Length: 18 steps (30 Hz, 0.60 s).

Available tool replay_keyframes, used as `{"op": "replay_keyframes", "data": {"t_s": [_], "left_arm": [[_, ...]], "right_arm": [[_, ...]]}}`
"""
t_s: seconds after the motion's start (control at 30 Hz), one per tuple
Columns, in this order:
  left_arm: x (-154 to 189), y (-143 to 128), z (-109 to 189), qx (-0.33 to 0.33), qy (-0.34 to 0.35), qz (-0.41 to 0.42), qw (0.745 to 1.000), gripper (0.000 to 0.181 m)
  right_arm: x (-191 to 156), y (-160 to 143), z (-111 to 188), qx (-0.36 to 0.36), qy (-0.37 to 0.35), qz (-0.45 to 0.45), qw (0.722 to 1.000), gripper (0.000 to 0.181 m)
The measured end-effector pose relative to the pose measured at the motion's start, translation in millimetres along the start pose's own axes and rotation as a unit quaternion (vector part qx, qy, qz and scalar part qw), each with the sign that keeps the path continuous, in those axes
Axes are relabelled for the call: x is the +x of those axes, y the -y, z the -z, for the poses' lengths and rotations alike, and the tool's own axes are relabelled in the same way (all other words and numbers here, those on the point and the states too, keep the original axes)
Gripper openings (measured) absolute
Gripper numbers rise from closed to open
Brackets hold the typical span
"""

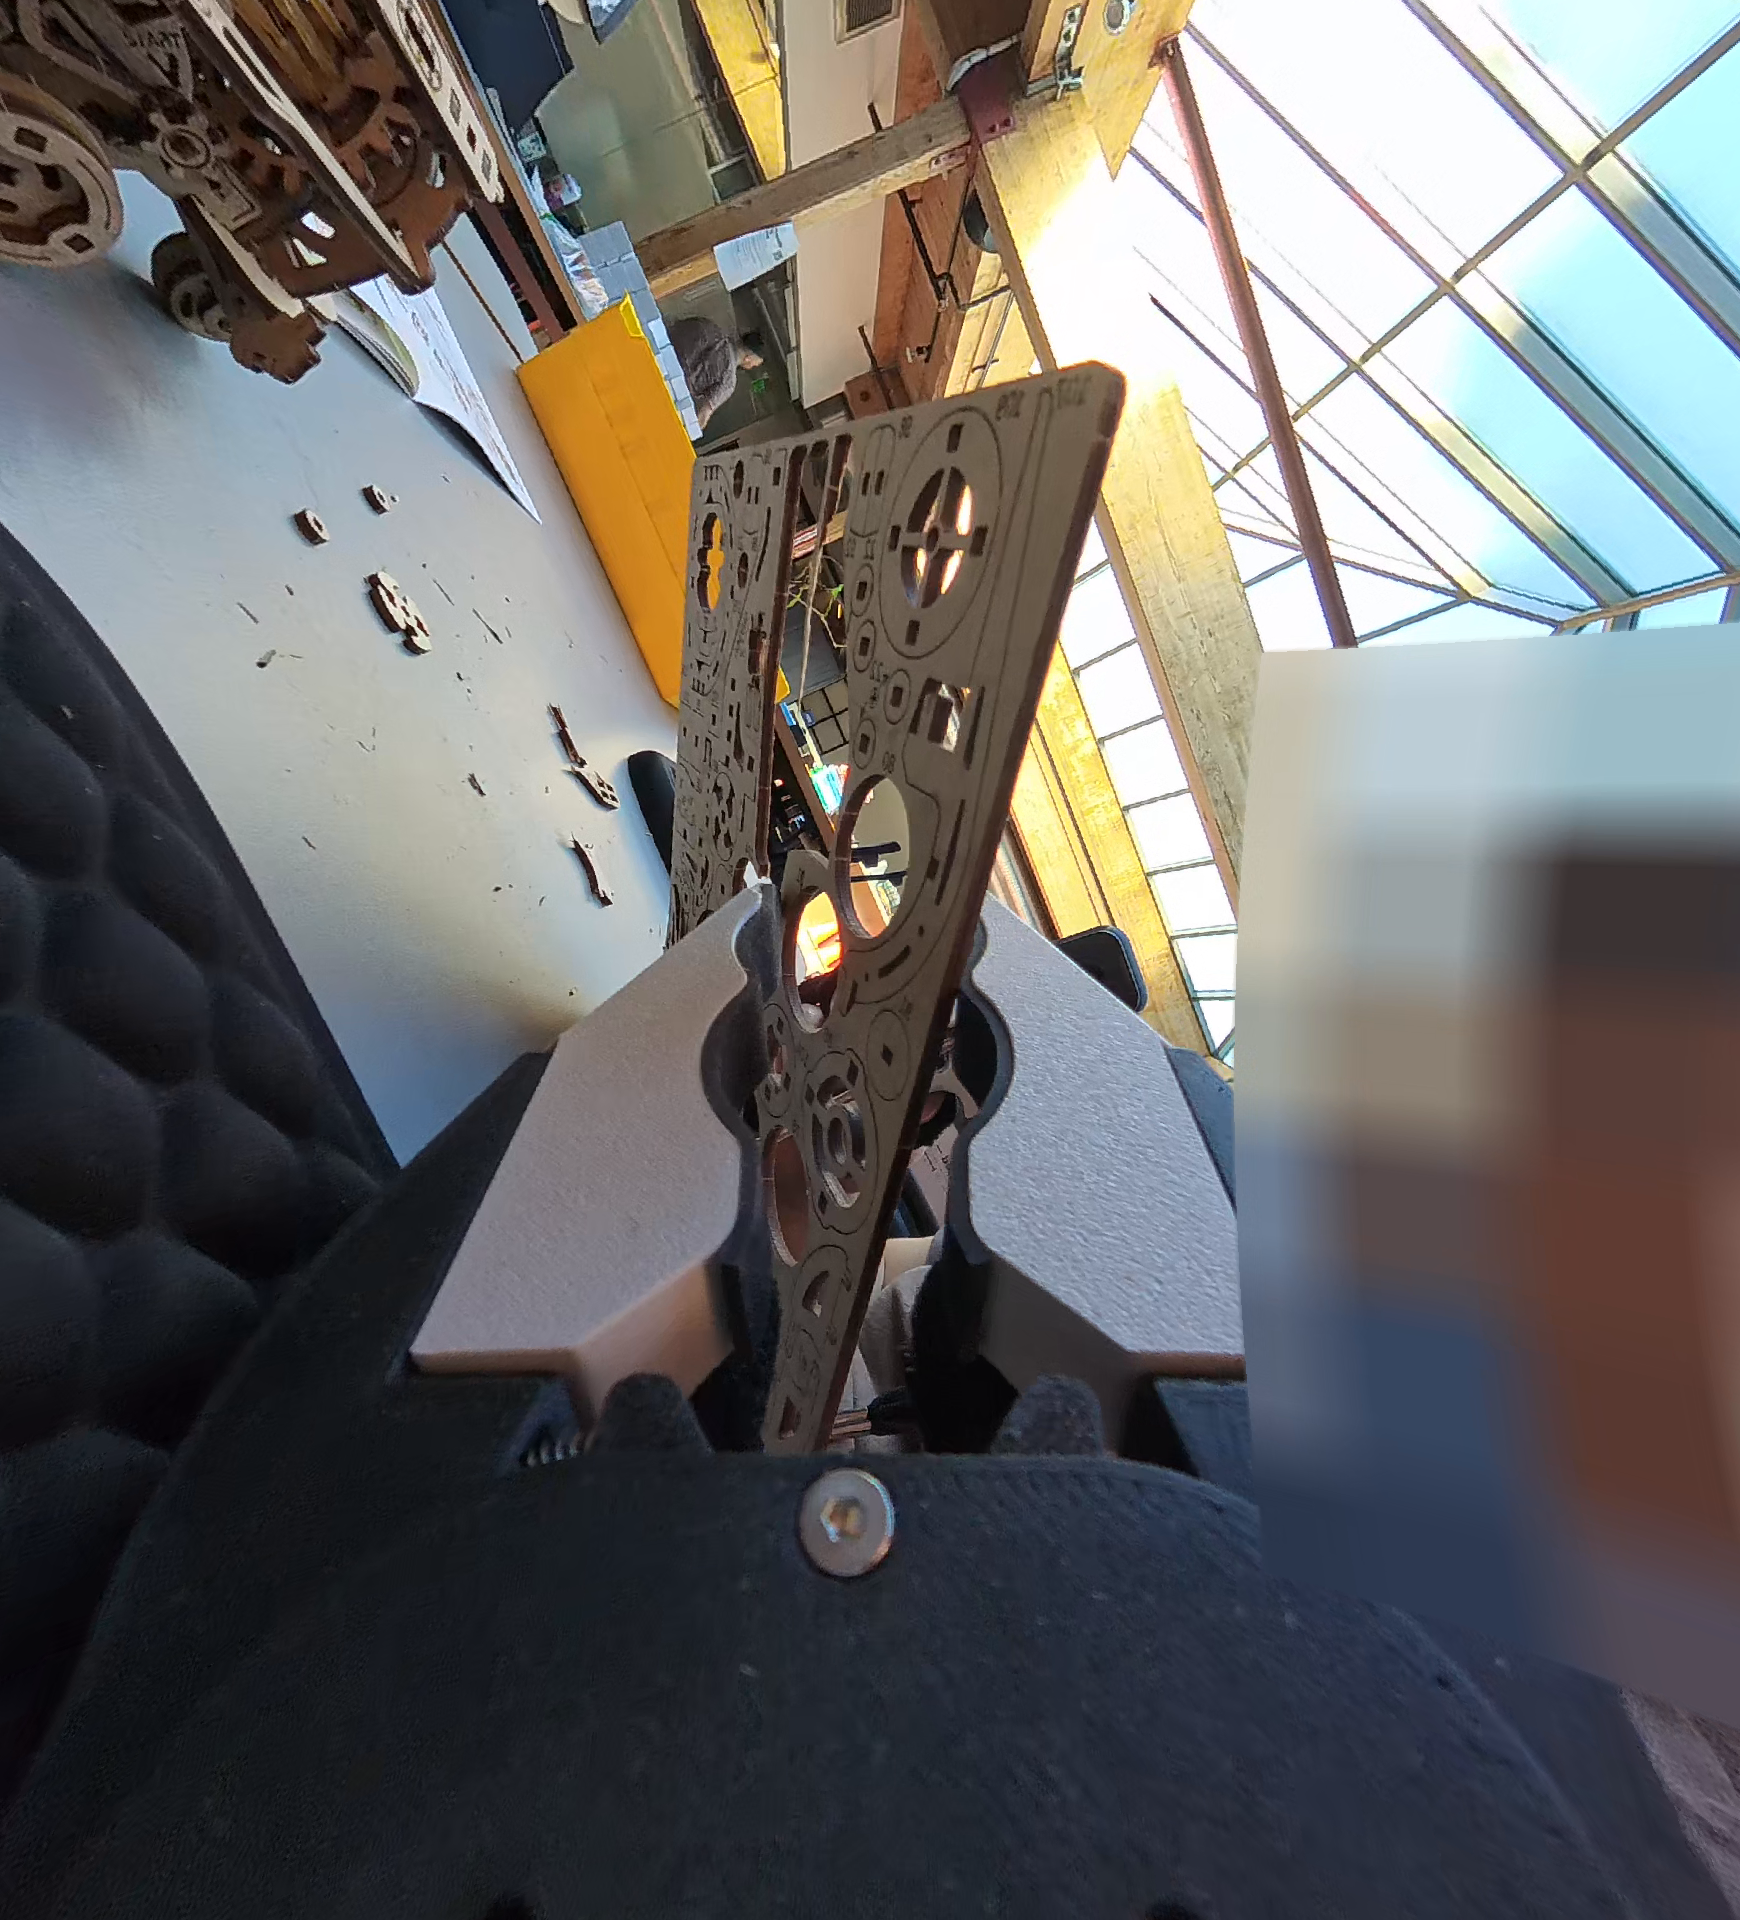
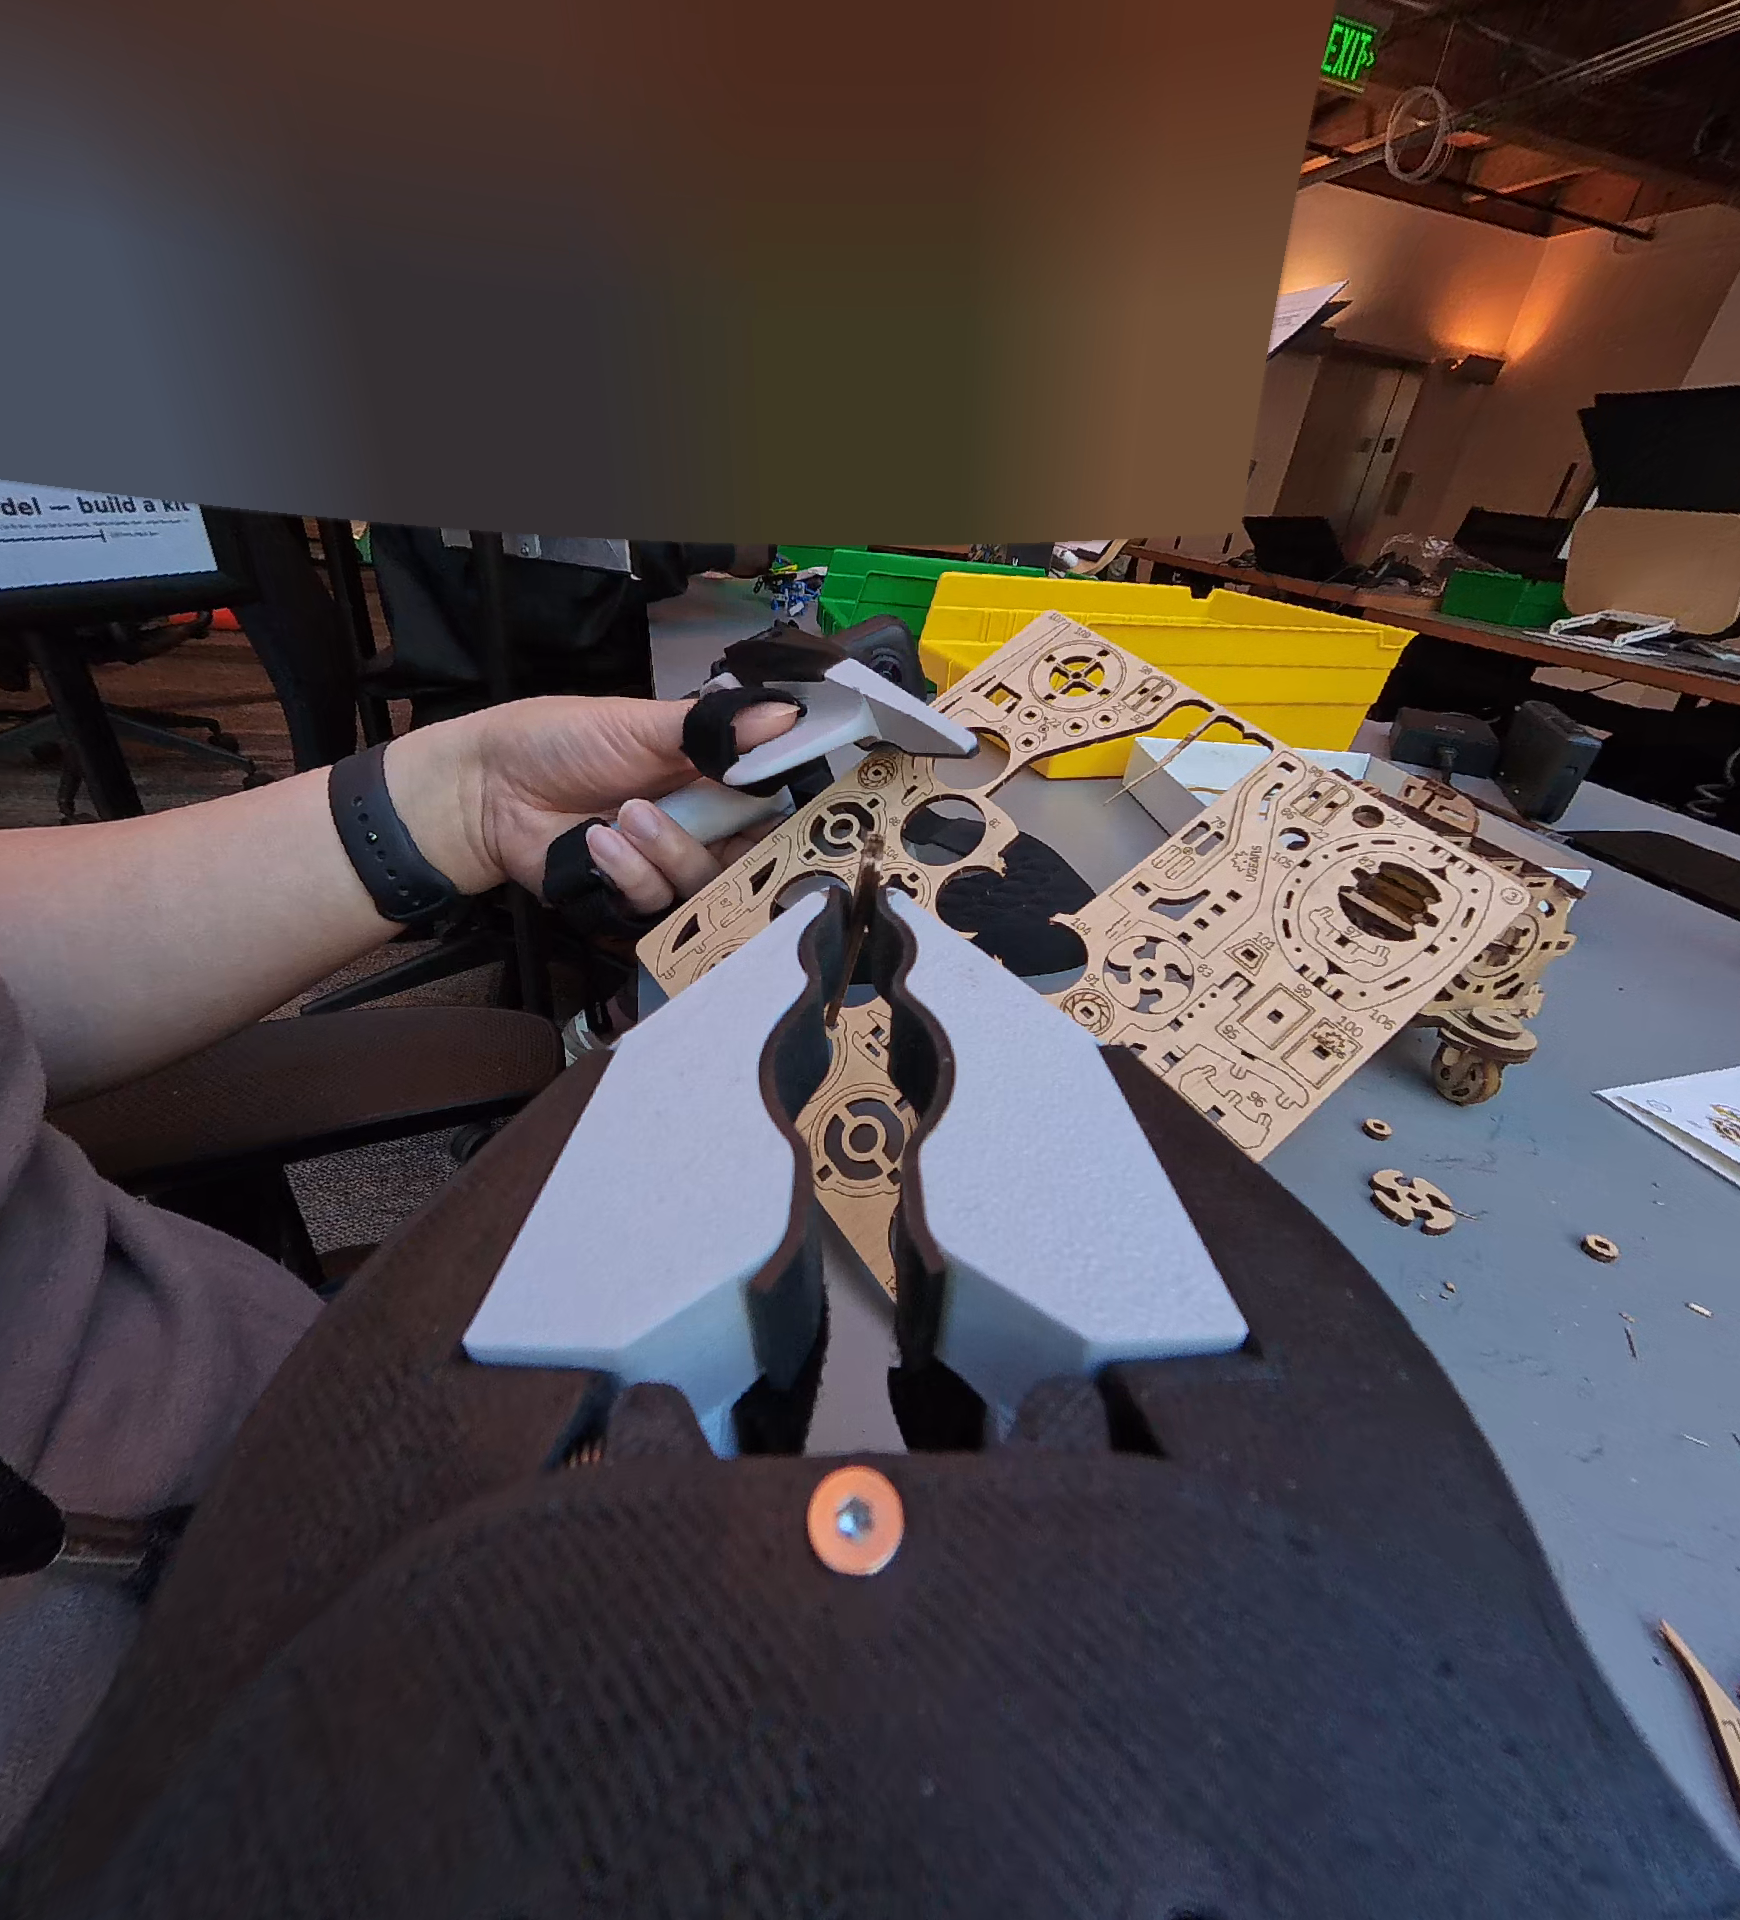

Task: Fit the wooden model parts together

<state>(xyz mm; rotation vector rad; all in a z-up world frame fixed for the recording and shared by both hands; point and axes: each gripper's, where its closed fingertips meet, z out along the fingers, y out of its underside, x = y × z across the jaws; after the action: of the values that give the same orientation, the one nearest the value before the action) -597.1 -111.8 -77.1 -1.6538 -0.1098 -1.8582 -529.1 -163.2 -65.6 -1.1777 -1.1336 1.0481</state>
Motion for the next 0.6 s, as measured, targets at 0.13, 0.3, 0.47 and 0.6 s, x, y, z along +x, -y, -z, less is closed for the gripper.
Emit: {"op": "replay_keyframes", "data": {"t_s": [0.13, 0.3, 0.47, 0.6], "left_arm": [[-1.1, -0.1, -0.3, 0.0, 0.004, -0.001, 1.0, 0.028], [-2.8, -0.1, -0.7, -0.001, 0.01, -0.003, 1.0, 0.025], [-4.4, -0.4, -1.0, -0.002, 0.016, -0.004, 1.0, 0.022], [-5.3, -0.3, -1.2, -0.001, 0.019, -0.006, 1.0, 0.02]], "right_arm": [[-0.3, -0.1, -0.1, -0.001, 0.0, 0.0, 1.0, 0.001], [-0.4, -0.3, -0.2, -0.001, 0.0, 0.001, 1.0, 0.002], [0.7, 0.2, 0.3, 0.002, -0.002, 0.0, 1.0, 0.001], [1.2, 0.3, 0.5, 0.002, -0.003, -0.001, 1.0, 0.0]]}}
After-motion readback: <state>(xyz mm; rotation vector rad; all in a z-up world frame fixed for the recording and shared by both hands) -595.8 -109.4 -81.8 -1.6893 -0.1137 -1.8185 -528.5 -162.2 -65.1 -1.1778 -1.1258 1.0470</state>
